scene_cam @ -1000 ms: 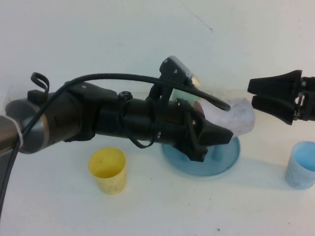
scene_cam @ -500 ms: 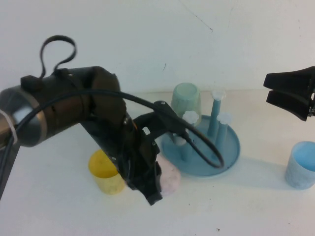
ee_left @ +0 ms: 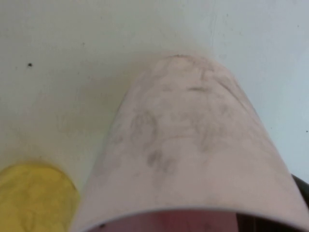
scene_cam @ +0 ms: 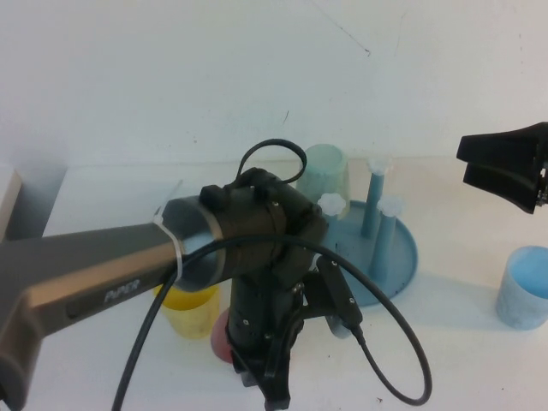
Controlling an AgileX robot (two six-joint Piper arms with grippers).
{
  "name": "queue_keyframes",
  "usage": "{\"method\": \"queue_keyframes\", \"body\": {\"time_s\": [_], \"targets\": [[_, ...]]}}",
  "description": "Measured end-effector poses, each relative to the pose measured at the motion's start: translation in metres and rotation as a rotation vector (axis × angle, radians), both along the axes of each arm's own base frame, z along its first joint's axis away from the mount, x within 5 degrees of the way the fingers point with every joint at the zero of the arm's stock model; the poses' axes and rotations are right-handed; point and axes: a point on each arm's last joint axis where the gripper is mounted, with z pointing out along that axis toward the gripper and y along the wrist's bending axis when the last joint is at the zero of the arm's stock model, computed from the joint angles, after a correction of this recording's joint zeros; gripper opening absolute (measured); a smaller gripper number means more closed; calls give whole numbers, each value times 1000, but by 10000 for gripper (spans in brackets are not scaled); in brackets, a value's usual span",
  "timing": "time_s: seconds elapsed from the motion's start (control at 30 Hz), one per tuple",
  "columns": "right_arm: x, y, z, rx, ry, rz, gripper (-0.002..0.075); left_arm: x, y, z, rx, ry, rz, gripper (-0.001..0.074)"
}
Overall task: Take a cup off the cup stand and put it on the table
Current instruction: Place the cup on the table
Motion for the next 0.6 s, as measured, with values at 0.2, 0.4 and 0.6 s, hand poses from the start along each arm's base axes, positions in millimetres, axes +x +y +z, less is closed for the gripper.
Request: {"method": "queue_keyframes", "body": {"time_s": [0.2, 0.4, 0.6], "targets": [[-1, 0, -2, -21, 3, 18, 692, 4, -6, -3, -10, -4, -2, 52], [-2, 1, -2, -25, 4, 22, 692, 12, -14, 3, -31, -22, 3, 347], [-2, 1, -2, -37, -18, 26, 692, 22, -24, 36, -81, -74, 105, 385]]}}
